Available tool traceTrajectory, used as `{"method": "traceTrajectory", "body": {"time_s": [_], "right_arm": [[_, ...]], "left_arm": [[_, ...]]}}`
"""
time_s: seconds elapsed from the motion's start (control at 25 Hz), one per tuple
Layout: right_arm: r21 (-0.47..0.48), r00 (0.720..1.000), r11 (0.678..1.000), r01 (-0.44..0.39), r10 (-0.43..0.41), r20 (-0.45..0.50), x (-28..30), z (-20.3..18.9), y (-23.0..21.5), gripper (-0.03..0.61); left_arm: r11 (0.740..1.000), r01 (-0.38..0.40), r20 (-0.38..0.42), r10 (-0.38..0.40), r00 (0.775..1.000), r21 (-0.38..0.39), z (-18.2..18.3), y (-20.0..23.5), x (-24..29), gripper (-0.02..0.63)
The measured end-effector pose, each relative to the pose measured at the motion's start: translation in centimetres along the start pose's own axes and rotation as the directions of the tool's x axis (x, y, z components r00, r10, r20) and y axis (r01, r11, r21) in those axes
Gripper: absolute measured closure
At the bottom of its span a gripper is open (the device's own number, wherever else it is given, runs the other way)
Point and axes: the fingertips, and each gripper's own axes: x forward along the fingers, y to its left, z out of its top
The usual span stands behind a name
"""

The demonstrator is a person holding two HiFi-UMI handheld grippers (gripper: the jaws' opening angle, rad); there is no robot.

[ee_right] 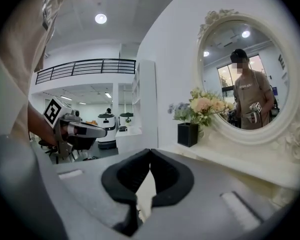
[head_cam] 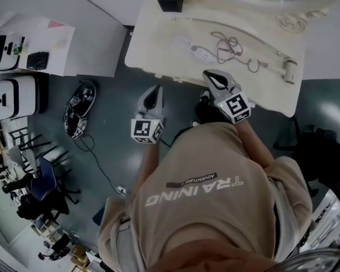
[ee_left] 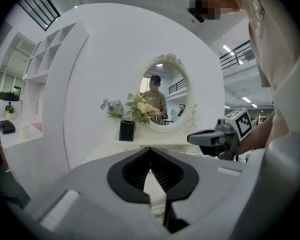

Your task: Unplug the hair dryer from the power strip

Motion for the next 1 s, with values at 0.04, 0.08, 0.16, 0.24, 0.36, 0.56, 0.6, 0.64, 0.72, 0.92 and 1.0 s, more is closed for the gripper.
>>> {"method": "traceTrajectory", "body": {"time_s": [0.04,0.08,0.16,0.24,0.36,0.56,0.6,0.64,0.72,0.92,1.0], "right_arm": [[0.004,1.0,1.0,0.01,-0.01,0.014,0.3,0.7,-1.3,0.574],[0.012,0.999,1.0,0.019,-0.019,0.029,0.7,1.2,-2.6,0.574],[0.03,0.999,0.999,0.024,-0.026,0.048,1.6,1.3,-4.7,0.574],[0.034,0.998,0.999,-0.009,0.007,0.058,2.4,0.8,-6.1,0.574],[0.045,0.995,0.996,-0.079,0.077,0.057,3.1,-0.2,-6.8,0.574],[0.111,0.996,0.991,-0.076,0.071,0.047,3.6,-1.3,-7.7,0.574],[0.123,0.995,0.988,-0.089,0.084,0.048,3.7,-1.5,-7.8,0.574],[0.132,0.993,0.985,-0.11,0.104,0.051,3.7,-1.7,-7.8,0.574],[0.136,0.99,0.982,-0.134,0.127,0.06,3.9,-1.9,-8.1,0.574],[0.146,0.998,0.988,-0.053,0.047,0.042,4.5,-2.5,-9.7,0.574],[0.162,1.0,0.987,0.001,-0.004,0.018,4.6,-2.6,-10.0,0.574]], "left_arm": [[1.0,0.012,0.0,-0.012,1.0,0.021,1.1,0.1,1.2,0.606],[0.999,0.026,-0.003,-0.026,1.0,0.042,2.0,0.2,2.4,0.606],[0.996,0.053,-0.017,-0.052,0.998,0.077,3.2,0.5,5.1,0.606],[0.993,0.078,-0.039,-0.074,0.996,0.094,3.7,0.6,7.8,0.606],[0.987,0.115,-0.076,-0.107,0.991,0.113,4.3,0.1,10.7,0.606],[0.974,0.191,-0.142,-0.173,0.975,0.12,3.6,-1.1,13.2,0.606],[0.972,0.206,-0.151,-0.188,0.97,0.111,3.2,-1.3,13.7,0.606],[0.971,0.219,-0.158,-0.203,0.966,0.097,2.9,-1.5,14.3,0.606],[0.967,0.241,-0.161,-0.225,0.961,0.086,2.8,-1.6,15.8,0.606],[0.94,0.319,-0.167,-0.298,0.94,0.121,2.9,-1.5,18.8,0.606],[0.924,0.363,-0.173,-0.341,0.924,0.12,2.7,-1.4,19.3,0.606]]}}
